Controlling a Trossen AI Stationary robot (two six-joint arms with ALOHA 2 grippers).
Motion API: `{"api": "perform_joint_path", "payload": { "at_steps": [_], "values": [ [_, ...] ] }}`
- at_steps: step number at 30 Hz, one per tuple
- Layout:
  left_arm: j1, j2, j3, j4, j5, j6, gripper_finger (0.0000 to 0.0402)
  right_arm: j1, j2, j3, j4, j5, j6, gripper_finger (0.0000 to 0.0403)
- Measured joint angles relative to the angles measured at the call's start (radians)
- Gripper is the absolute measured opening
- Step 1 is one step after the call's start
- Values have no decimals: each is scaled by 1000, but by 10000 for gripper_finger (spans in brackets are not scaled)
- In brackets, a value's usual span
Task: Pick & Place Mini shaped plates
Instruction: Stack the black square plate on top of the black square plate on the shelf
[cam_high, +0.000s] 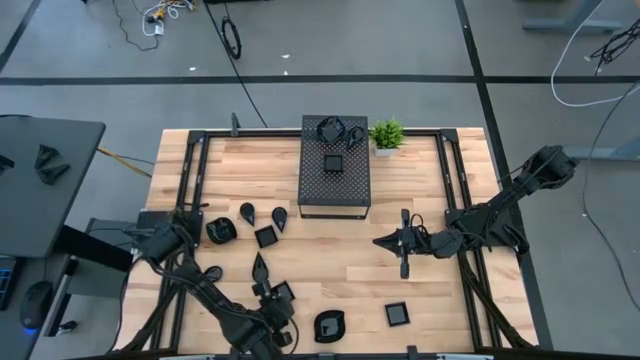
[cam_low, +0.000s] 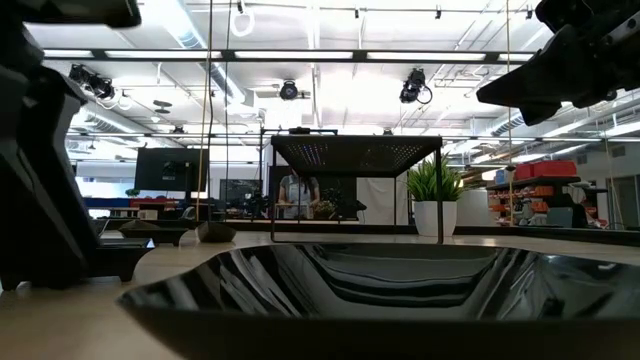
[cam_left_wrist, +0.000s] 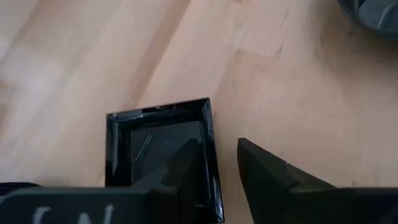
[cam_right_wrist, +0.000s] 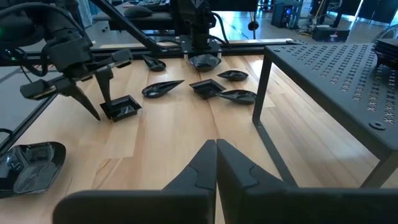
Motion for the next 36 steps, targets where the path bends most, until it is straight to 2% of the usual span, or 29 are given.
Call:
{"api": "perform_joint_path", "payload": {
  "at_steps": [15,22,25,29,33,36],
  "values": [
    [10,-5,1,-11,-12,22,10,0,0,0,-1,0,0,9],
    [25,-125,2,6,-70,160,8,0,0,0,0,0,0,9],
    [52,-201,2,55,-94,302,5,-1,0,0,0,0,0,9],
    [138,-282,2,218,-80,640,5,-8,0,0,0,0,-4,9],
    [294,-330,2,382,58,1002,4,-21,0,0,0,0,-6,9],
    [434,-359,2,464,143,1189,5,-28,0,0,0,0,-2,9]
  ]
}}
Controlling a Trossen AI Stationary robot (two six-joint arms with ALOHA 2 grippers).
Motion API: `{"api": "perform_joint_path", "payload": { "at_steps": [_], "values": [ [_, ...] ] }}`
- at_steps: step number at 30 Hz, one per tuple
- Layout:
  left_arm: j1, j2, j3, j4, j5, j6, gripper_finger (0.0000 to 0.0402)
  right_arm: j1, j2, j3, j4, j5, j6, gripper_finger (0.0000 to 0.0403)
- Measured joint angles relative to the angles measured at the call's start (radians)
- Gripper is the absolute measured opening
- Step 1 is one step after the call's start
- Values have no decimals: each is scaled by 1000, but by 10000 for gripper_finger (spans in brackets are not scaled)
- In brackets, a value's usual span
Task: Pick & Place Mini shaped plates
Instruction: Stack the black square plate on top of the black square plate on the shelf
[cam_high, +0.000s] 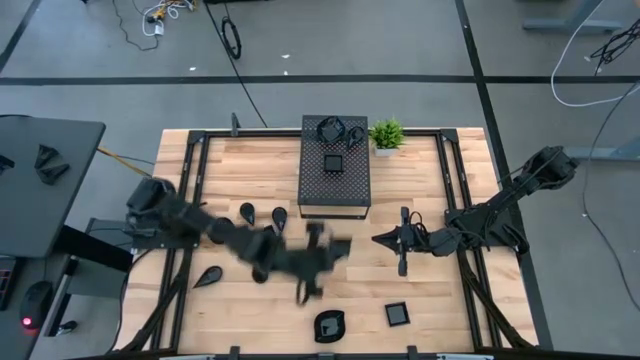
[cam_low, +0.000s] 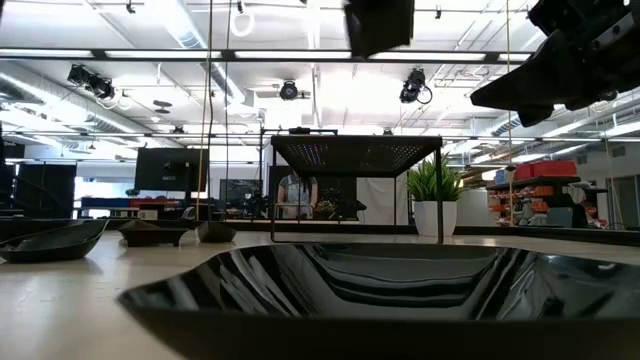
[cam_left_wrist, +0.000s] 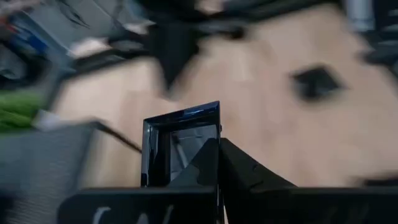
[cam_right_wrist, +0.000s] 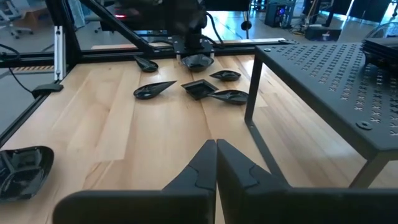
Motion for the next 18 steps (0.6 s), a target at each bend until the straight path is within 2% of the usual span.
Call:
{"api": "perform_joint_path", "payload": {
  "at_steps": [6,9,11,14,18],
  "values": [
    [257,5,86,-65,112,340,4,-1,0,0,6,0,4,9],
    [350,9,101,-76,158,520,7,-1,0,0,11,0,5,9],
    [402,10,106,-71,163,586,7,-1,0,0,12,0,6,9],
    [470,8,107,-103,170,583,6,-1,0,0,14,0,6,9],
    [536,9,106,-146,195,477,8,-6,0,0,14,0,6,9]
  ]
}}
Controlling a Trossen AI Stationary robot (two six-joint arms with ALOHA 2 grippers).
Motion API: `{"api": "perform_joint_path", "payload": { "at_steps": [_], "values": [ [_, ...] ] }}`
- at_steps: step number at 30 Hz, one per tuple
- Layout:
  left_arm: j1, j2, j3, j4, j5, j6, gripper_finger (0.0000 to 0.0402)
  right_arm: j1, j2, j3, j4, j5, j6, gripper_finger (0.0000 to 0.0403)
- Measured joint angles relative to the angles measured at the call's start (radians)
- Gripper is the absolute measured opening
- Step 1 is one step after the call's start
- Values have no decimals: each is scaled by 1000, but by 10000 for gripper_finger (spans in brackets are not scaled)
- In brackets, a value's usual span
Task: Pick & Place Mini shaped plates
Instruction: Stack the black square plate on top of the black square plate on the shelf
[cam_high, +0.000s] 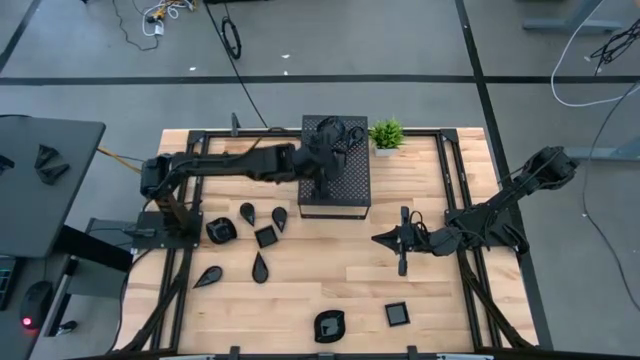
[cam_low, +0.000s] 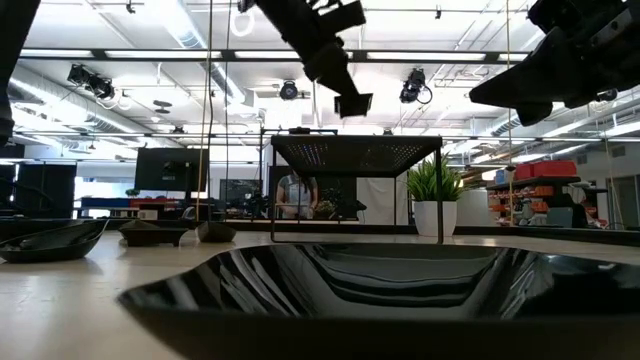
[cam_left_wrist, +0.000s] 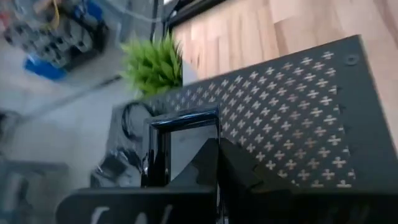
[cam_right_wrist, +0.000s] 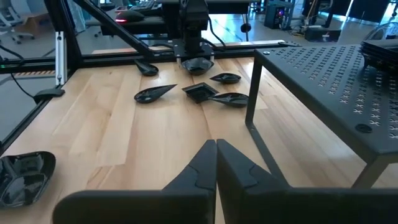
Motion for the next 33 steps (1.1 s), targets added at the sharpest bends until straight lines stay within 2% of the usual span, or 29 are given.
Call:
{"api": "perform_joint_path", "payload": {
  "at_steps": [6,15,20,26,33],
  "values": [
    [51,0,-10,-11,77,-121,10,-17,0,0,0,0,0,9],
    [56,12,-10,-2,93,-121,11,-17,0,0,1,-2,0,9],
    [57,35,-11,-8,87,-116,11,-17,0,0,3,-2,6,9],
    [56,53,-11,-2,-1,-110,12,-17,0,0,12,-9,5,9],
    [61,74,-10,-11,-2,-100,12,-17,0,0,15,-12,5,9]
  ]
}}
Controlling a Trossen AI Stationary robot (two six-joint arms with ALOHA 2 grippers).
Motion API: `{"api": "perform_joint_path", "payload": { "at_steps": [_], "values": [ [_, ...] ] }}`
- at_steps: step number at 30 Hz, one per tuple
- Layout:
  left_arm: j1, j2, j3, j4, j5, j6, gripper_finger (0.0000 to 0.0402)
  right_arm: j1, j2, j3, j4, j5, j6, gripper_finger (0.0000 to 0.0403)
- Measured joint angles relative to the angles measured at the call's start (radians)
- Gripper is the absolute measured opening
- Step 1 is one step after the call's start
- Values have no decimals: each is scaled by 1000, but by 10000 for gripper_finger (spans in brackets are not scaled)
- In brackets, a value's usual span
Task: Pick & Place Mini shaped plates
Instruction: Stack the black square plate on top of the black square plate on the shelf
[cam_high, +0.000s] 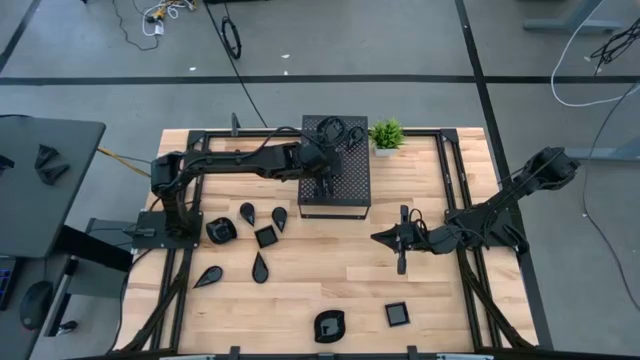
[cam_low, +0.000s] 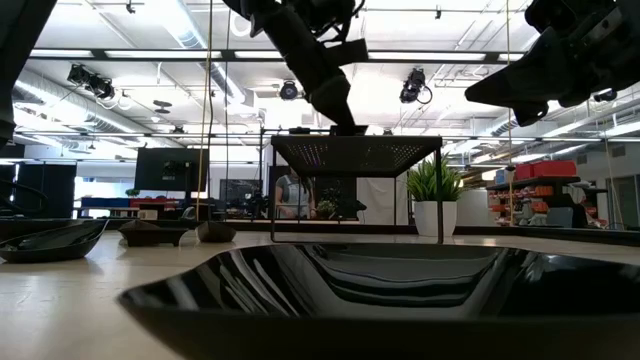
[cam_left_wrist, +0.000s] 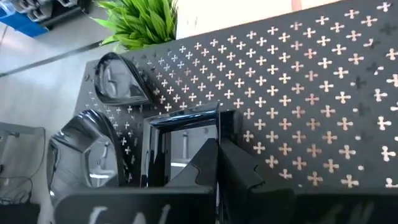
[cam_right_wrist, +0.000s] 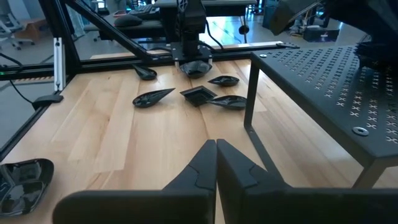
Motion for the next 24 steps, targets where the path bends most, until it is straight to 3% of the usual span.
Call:
{"api": "perform_joint_path", "payload": {
  "at_steps": [17,24],
  "values": [
    [0,0,0,5,6,-23,13,0,0,0,1,-2,-1,9],
    [-1,-1,0,6,27,-23,70,0,0,0,1,-2,-1,9]
  ]
}}
